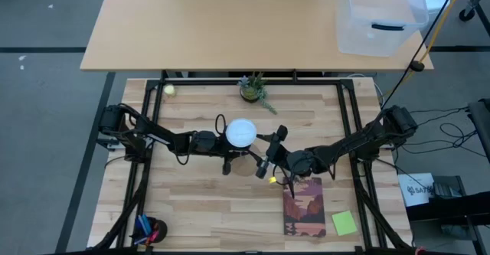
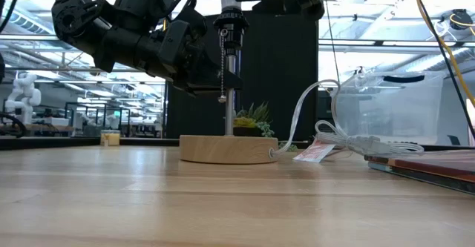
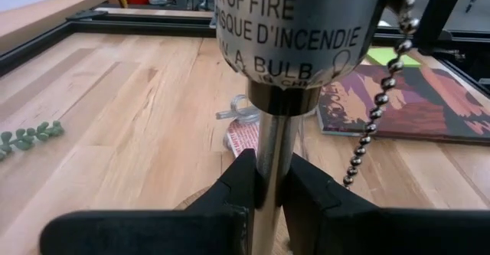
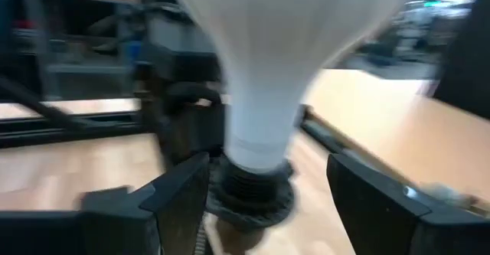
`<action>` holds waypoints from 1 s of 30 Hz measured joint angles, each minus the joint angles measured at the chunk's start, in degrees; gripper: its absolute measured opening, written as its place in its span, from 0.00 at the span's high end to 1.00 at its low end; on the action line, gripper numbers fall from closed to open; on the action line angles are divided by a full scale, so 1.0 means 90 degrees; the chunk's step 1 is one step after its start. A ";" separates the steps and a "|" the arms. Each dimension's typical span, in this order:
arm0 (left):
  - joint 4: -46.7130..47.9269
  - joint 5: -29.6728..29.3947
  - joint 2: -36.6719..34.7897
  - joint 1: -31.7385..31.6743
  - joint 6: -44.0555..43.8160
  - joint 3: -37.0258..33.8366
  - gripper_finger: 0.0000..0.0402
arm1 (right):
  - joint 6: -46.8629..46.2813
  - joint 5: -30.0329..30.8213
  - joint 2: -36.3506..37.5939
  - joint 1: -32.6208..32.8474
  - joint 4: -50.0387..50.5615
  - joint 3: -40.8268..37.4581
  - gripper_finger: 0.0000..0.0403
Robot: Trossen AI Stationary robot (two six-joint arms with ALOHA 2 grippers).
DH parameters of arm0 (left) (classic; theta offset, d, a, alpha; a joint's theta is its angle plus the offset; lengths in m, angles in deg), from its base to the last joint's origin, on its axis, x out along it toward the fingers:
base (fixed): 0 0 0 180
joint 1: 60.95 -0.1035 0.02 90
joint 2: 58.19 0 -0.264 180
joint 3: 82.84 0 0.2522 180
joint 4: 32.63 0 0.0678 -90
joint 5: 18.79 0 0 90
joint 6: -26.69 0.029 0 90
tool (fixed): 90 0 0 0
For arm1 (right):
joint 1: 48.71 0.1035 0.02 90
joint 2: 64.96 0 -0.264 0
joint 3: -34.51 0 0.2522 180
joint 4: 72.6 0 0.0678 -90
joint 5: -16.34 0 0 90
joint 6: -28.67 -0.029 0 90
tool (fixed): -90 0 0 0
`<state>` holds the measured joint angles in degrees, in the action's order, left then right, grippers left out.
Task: Screw lightbulb
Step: Remove the white lightbulb from the silver lamp
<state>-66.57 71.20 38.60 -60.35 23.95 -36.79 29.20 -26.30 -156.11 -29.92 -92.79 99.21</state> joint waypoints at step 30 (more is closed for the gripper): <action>0.0002 -0.0594 0.0000 -0.0012 -0.0356 0.0000 0.89 | 0.0454 -0.0429 -0.0667 -0.0609 -0.1125 0.0641 0.36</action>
<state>-66.55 65.86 38.60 -60.46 20.75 -36.79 33.28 -30.16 -162.12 -35.40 -102.92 104.98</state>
